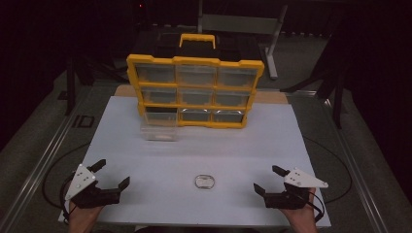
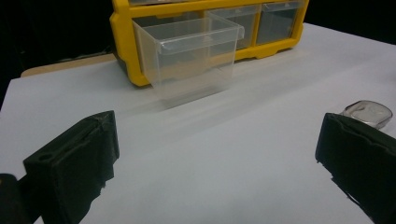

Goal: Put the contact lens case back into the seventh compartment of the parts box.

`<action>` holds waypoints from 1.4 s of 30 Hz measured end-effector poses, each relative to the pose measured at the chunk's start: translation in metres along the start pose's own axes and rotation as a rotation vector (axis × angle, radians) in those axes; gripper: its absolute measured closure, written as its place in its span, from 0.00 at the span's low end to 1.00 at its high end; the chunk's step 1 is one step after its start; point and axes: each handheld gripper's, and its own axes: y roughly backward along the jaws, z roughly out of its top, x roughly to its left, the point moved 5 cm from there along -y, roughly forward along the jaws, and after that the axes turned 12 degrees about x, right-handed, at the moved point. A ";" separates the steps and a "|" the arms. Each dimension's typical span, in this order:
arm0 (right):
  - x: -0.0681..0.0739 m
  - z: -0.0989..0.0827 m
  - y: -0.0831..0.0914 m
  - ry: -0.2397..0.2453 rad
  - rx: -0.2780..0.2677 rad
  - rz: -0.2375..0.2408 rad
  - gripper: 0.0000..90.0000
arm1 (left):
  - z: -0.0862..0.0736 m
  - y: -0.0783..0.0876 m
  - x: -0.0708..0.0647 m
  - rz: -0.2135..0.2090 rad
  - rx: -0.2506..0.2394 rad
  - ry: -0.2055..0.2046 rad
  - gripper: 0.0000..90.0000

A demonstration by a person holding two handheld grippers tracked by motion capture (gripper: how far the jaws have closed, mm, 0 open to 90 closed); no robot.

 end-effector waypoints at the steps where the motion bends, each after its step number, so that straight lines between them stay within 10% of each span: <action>1: 0.001 0.000 -0.001 0.004 0.016 -0.001 0.09 | 0.000 0.000 -0.001 -0.002 -0.003 -0.001 0.01; 42: 0.027 0.036 -0.026 0.121 0.213 0.021 0.08 | -0.001 -0.004 -0.004 0.002 0.002 -0.012 0.01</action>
